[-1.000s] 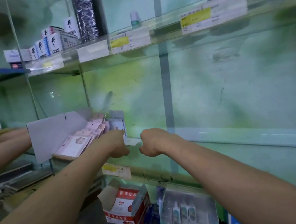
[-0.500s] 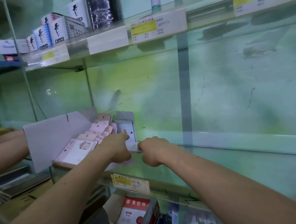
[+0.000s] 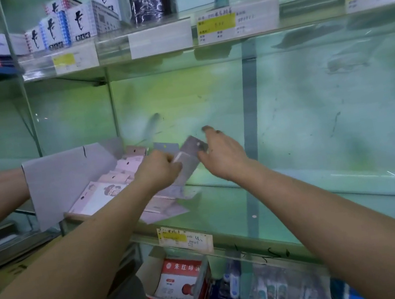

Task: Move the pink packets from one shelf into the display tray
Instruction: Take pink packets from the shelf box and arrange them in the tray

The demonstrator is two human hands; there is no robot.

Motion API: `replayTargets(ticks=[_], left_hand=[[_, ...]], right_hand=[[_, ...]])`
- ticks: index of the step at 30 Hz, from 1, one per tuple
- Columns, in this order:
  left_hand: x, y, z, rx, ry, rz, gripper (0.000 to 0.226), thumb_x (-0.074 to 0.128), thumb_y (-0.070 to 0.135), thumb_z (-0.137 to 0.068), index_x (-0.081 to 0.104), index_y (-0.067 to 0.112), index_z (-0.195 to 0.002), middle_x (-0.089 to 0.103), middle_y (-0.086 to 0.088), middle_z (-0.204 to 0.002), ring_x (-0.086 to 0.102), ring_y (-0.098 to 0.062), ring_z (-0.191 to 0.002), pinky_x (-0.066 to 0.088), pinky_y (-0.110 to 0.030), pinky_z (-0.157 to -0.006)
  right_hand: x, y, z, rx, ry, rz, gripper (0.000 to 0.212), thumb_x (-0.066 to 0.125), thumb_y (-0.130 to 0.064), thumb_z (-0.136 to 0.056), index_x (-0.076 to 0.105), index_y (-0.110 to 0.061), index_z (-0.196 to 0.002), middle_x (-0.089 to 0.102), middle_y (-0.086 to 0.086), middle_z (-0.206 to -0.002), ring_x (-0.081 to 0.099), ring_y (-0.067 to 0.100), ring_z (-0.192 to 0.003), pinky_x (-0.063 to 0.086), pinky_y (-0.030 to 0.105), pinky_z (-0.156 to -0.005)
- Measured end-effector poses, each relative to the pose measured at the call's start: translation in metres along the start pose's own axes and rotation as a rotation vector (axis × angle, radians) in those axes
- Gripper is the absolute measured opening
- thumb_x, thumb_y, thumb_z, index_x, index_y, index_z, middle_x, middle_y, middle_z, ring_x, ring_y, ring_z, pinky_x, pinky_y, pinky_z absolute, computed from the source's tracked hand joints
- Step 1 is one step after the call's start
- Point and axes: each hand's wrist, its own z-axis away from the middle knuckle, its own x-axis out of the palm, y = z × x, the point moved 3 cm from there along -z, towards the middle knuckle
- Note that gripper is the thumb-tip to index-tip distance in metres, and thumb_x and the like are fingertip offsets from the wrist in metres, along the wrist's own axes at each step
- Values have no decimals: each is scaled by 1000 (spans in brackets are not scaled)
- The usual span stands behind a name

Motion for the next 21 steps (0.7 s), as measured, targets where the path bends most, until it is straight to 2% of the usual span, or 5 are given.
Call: replayTargets(ticks=[4, 8, 11, 16, 21], left_hand=[[2, 2, 3, -217, -101, 564, 14, 64, 14, -87, 59, 7, -76, 56, -12, -73, 47, -21, -61, 42, -25, -58], [10, 8, 4, -300, -238, 772, 8, 62, 17, -91, 61, 9, -89, 62, -8, -81, 56, -19, -69, 49, -30, -68], [12, 6, 3, -211, -223, 534, 25, 61, 29, -91, 62, 6, -102, 62, -7, -89, 56, -19, -77, 46, -30, -75], [25, -5, 3, -11, -340, -130, 65, 65, 33, -87, 40, 14, -144, 39, -7, -149, 43, -24, -132, 36, -29, -105], [39, -13, 6, -53, -531, -190, 88, 68, 32, -83, 16, 17, -153, 31, -8, -153, 56, -21, -108, 46, -27, -86]], right_hand=[[-2, 10, 3, 273, -156, -247, 66, 54, -34, -93, 25, 0, -141, 50, 16, -130, 52, 32, -112, 41, 33, -79], [6, 11, 5, 364, -213, -454, 48, 65, -24, -85, 42, -2, -121, 53, 4, -93, 51, 20, -80, 39, 28, -55], [6, 15, 4, 351, -148, -364, 32, 66, -21, -78, 54, -3, -103, 63, 12, -98, 62, 30, -88, 50, 35, -68], [-3, 12, 5, 247, -150, -167, 20, 60, -19, -85, 65, -5, -99, 61, 10, -87, 56, 29, -77, 41, 28, -61], [-2, 10, 10, 210, -196, -83, 8, 60, -20, -87, 63, -13, -88, 58, 8, -83, 54, 28, -75, 40, 28, -63]])
